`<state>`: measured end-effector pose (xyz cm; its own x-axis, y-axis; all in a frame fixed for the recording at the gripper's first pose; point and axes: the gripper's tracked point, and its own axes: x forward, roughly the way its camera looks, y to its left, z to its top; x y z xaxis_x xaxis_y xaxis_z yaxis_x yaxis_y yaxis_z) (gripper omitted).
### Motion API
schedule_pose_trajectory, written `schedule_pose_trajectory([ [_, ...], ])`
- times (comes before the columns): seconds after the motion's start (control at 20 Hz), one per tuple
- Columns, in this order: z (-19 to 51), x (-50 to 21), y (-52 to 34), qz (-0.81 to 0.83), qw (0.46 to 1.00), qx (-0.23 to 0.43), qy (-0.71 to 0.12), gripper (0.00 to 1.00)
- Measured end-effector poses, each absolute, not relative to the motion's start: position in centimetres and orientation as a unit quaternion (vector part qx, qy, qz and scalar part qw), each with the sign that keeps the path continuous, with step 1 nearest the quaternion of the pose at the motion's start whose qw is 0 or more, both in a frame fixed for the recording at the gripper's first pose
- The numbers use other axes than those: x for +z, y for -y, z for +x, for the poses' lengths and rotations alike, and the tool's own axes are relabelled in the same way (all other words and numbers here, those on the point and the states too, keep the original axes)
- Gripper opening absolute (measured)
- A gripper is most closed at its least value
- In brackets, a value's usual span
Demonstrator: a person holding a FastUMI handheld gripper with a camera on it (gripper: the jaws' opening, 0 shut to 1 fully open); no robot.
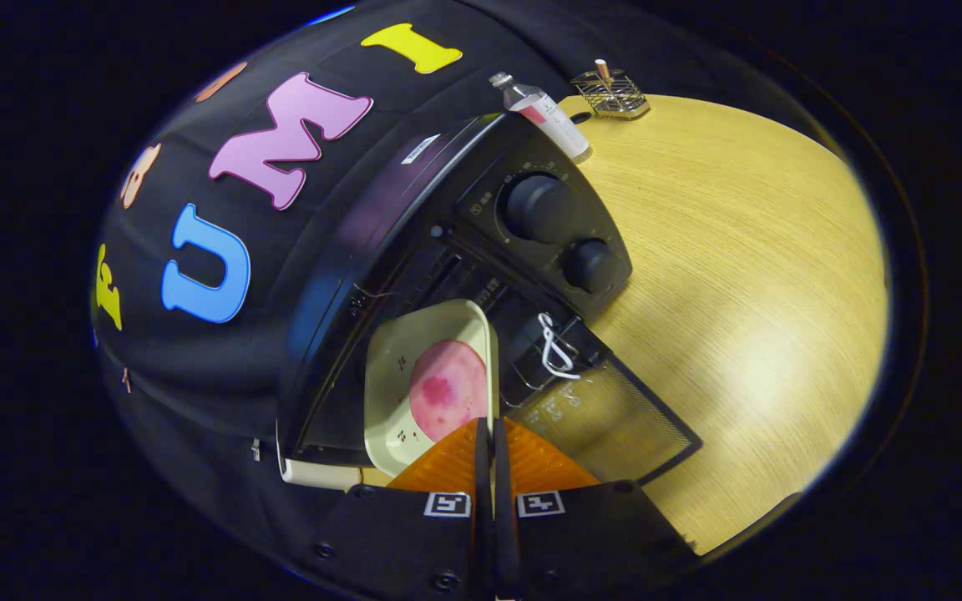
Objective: Open the toaster oven, put the food inside, and close the toaster oven door.
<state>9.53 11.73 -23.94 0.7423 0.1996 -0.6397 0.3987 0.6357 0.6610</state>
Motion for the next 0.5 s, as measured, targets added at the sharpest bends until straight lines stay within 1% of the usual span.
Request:
schedule_pose_trajectory([
  [0.2,12.4,-24.6,-13.5,0.426,0.837,-0.063,-0.337,0.06],
  [0.5,15.3,-25.9,-13.8,0.439,0.834,-0.088,-0.321,0.06],
])
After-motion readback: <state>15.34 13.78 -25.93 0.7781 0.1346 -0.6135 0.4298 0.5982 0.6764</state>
